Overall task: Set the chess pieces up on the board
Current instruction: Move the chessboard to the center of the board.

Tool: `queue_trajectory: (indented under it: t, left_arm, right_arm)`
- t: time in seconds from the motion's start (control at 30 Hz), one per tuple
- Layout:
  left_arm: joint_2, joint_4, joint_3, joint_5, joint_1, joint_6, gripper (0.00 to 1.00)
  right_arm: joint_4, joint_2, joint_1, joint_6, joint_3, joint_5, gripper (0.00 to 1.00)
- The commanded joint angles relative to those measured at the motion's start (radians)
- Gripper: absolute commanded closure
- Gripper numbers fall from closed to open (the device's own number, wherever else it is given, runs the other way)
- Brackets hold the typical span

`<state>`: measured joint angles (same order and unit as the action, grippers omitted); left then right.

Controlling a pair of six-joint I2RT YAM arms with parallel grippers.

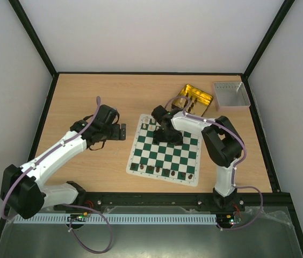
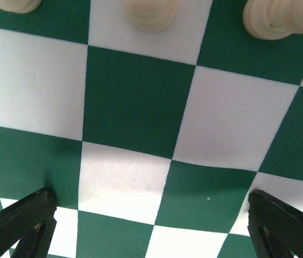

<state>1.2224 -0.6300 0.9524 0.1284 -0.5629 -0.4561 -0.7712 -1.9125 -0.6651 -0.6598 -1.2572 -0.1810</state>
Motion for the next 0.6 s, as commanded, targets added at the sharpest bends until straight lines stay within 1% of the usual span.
queue_trajectory:
  t: [0.0,0.1,0.3,0.57]
  left_arm:
    - [-0.021,-0.039,0.038,0.051,-0.013,0.002,0.01]
    - [-0.026,-0.045,0.042,0.069,-0.022,0.002,0.01]
    - [-0.039,-0.048,0.033,0.089,-0.035,0.002,0.01]
    - [-0.049,-0.064,0.032,0.136,-0.053,0.0,0.01]
  right_arm:
    - [0.026,-0.099,-0.05,0.02,-0.056,-0.075,0.05]
    - [0.006,-0.132,-0.075,0.02,-0.111,-0.086,0.05]
    - [-0.049,-0.197,-0.128,0.094,-0.213,-0.109,0.05]
    - [-0.088,-0.237,-0.197,0.149,-0.252,-0.112,0.05]
